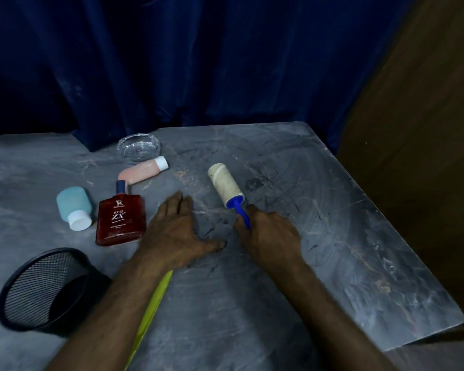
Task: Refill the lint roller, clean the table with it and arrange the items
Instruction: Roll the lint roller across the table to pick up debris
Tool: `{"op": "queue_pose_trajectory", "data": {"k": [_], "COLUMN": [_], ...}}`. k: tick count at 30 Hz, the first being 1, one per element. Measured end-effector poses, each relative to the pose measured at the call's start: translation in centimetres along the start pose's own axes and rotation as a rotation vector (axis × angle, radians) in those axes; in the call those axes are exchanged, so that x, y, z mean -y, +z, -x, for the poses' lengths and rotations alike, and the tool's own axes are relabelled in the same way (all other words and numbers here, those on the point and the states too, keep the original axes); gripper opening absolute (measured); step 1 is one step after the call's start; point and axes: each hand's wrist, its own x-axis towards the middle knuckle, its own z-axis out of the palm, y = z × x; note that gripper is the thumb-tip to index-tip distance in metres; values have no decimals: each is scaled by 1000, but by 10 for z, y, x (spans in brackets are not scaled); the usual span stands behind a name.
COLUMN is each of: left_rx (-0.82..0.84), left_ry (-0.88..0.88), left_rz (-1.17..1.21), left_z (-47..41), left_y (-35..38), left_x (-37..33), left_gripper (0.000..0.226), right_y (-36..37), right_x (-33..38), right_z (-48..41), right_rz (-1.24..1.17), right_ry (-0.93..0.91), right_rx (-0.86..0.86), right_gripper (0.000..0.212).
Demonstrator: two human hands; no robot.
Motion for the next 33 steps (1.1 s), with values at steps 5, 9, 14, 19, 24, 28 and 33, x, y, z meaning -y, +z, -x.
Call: {"op": "queue_pose_trajectory", "data": {"k": [5,9,14,19,24,28,33], "left_rx": [-4,-8,-3,-2,11,10,14], "left_ry": [3,0,0,-8,-10,-5,1], "left_rz": [-3,-5,1,-4,-1,0,-1], "left_z": [1,3,4,2,1,1,1], "left_y": [-1,-3,-4,-3,-2,-1,-1], "left_x": [-1,-2,-3,-2,0,2,2], "left_gripper": [139,129,126,131,140,140,141], "right_y": [-2,8,11,8,-4,-15,-28], "right_x": [5,26,30,27,8,-19,-58], "right_z": [3,11,14,8,2,-7,-16], "right_rz": [-34,-33,-47,-32,-36,-29,-19], "right_ry": [-47,-127,-99,-53,58,152,264], "right_rx": [20,34,44,70,56,39,48], "right_gripper": [37,38,40,41,41,42,43]}}
